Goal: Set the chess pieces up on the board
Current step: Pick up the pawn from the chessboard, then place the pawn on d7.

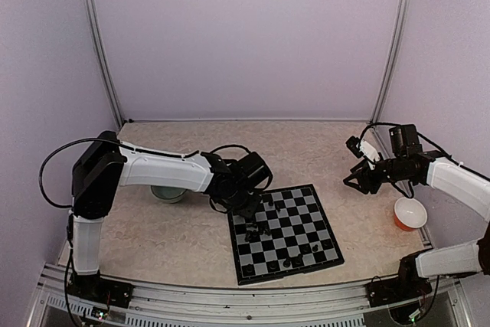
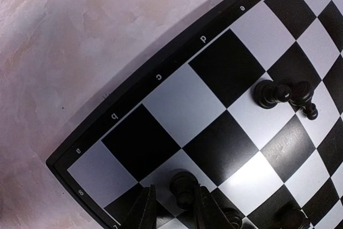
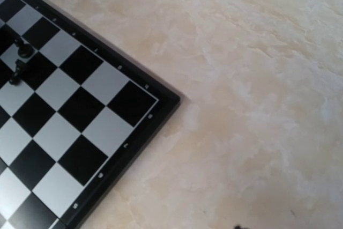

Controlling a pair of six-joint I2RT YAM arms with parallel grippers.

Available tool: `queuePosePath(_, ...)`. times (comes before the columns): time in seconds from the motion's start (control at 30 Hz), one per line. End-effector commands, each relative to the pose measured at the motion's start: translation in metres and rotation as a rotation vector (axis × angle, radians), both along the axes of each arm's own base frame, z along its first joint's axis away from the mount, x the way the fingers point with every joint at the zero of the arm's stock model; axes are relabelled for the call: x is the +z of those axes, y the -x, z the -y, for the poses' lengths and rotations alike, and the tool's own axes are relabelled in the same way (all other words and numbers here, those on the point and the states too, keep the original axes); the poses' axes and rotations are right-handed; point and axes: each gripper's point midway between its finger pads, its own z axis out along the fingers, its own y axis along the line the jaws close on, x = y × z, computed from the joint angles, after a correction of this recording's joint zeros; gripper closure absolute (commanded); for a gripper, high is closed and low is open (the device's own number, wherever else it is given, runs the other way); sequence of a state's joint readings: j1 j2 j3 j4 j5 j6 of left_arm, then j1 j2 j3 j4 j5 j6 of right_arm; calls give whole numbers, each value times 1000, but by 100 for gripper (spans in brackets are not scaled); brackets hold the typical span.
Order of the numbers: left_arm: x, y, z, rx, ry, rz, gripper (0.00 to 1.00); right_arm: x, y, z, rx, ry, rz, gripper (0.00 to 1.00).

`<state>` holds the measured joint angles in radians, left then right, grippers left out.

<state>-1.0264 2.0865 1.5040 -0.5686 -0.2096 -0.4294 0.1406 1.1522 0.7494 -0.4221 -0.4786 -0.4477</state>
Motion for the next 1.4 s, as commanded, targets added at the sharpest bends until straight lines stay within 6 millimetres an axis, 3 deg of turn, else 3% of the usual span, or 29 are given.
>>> queuePosePath(0.0, 1, -10, 4, -4, 9, 18, 74, -3, 2, 1, 0, -3, -19, 52)
queuePosePath(0.17, 0, -14, 8, -9, 17, 28, 75, -3, 2, 1, 1, -4, -21, 52)
queuePosePath(0.4, 1, -17, 11, -15, 11, 36, 91, -3, 2, 1, 1, -4, -22, 52)
queuePosePath(0.53, 21, -15, 11, -16, 0, 83, 97, -4, 2, 1, 1, -3, -23, 52)
queuePosePath(0.57, 33, -12, 14, -22, 9, 102, 98, -4, 2, 1, 2, -3, -23, 51)
queuePosePath(0.7, 72, 8, 29, -71, 48, 152, 98, -4, 2, 1, 2, -4, -23, 51)
queuePosePath(0.8, 99, 37, 53, -154, 93, 181, 98, -3, 2, 1, 2, -4, -23, 51)
queuePosePath(0.93, 113, 79, 86, -275, 123, 174, 98, -3, 2, 1, 2, -4, -22, 51)
queuePosePath(1.1, 91, 108, 108, -363, 69, 120, 98, -3, 2, 1, 3, -5, -22, 52)
queuePosePath(1.37, 48, 122, 116, -430, 26, 9, 98, -2, 3, 1, 4, -7, -20, 51)
